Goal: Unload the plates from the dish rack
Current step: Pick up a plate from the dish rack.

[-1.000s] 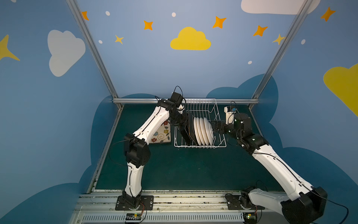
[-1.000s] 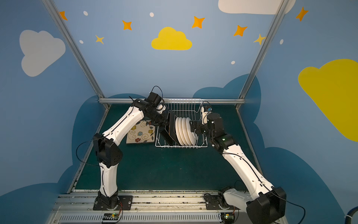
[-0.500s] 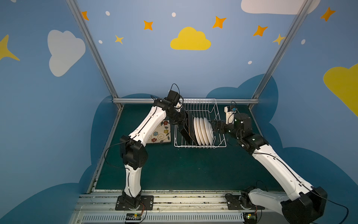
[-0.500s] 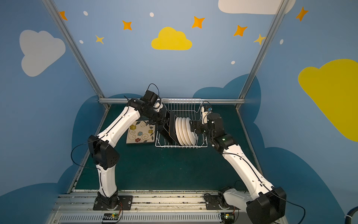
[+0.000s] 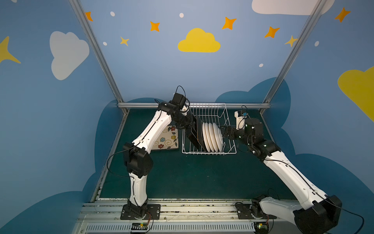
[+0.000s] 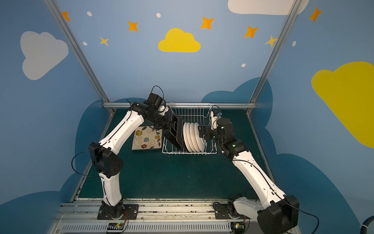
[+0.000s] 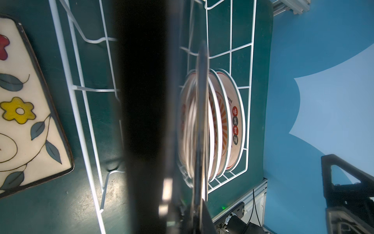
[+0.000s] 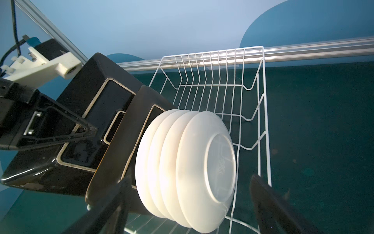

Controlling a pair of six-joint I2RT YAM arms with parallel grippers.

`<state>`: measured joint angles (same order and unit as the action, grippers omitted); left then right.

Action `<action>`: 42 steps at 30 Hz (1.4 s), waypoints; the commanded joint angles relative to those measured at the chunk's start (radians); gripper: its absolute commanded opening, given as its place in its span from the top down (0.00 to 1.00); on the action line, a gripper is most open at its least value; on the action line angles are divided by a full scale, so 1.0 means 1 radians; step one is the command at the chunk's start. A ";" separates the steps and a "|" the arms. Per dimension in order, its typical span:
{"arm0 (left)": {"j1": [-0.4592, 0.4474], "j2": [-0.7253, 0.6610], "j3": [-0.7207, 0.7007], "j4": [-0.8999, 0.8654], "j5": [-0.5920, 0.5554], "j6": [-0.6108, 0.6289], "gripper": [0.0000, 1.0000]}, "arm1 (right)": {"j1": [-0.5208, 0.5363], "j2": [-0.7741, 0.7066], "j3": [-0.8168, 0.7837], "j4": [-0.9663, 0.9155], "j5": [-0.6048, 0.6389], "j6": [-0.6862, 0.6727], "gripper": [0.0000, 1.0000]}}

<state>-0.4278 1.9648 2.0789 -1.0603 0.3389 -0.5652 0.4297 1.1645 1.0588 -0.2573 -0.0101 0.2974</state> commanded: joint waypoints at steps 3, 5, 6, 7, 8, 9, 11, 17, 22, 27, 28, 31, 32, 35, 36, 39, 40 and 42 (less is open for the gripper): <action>0.040 -0.121 0.062 0.052 -0.038 0.036 0.97 | -0.004 0.006 0.004 0.013 -0.017 0.015 0.10; 0.043 -0.128 0.060 0.056 -0.034 0.036 0.97 | -0.003 0.006 0.006 0.013 -0.021 0.013 0.09; 0.044 -0.128 0.062 0.056 -0.035 0.036 0.97 | -0.004 0.007 0.008 0.012 -0.021 0.011 0.09; 0.045 -0.131 0.062 0.056 -0.035 0.036 0.97 | -0.005 0.006 0.010 0.009 -0.019 0.011 0.09; 0.047 -0.133 0.064 0.054 -0.033 0.036 0.97 | -0.005 0.006 0.009 0.009 -0.019 0.012 0.10; 0.049 -0.133 0.065 0.052 -0.034 0.036 0.97 | -0.005 0.006 0.009 0.010 -0.019 0.014 0.10; 0.049 -0.137 0.066 0.049 -0.032 0.038 0.97 | -0.005 0.009 0.007 0.014 -0.025 0.015 0.10; 0.055 -0.152 0.075 0.062 -0.029 0.042 0.97 | -0.006 0.012 0.010 0.016 -0.031 0.020 0.09; 0.055 -0.175 0.081 0.103 -0.018 0.104 0.97 | -0.006 0.017 0.019 0.009 -0.036 0.025 0.10; 0.055 -0.202 0.087 0.137 -0.064 0.183 0.97 | -0.012 0.031 0.051 -0.035 -0.055 0.038 0.10; 0.055 -0.208 0.087 0.146 -0.074 0.198 0.97 | -0.015 0.034 0.055 -0.043 -0.058 0.041 0.10; 0.053 -0.223 0.091 0.164 -0.097 0.243 0.97 | -0.021 0.038 0.063 -0.044 -0.072 0.052 0.09; 0.052 -0.227 0.090 0.169 -0.099 0.261 0.97 | -0.023 0.040 0.066 -0.045 -0.077 0.055 0.09; 0.036 -0.243 0.085 0.185 -0.165 0.335 0.97 | -0.041 0.048 0.092 -0.052 -0.115 0.103 0.09; 0.026 -0.249 0.080 0.192 -0.188 0.371 0.97 | -0.051 0.051 0.100 -0.042 -0.143 0.125 0.08; -0.015 -0.288 0.022 0.253 -0.259 0.495 0.97 | -0.083 0.069 0.123 -0.016 -0.228 0.184 0.08; -0.030 -0.304 -0.006 0.283 -0.281 0.537 0.97 | -0.093 0.077 0.134 -0.015 -0.249 0.203 0.08; -0.046 -0.331 -0.055 0.334 -0.330 0.593 0.97 | -0.108 0.092 0.158 -0.027 -0.281 0.228 0.08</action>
<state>-0.4469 1.7348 2.0289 -0.9672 0.0723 -0.1284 0.3382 1.2377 1.1702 -0.2947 -0.2054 0.4576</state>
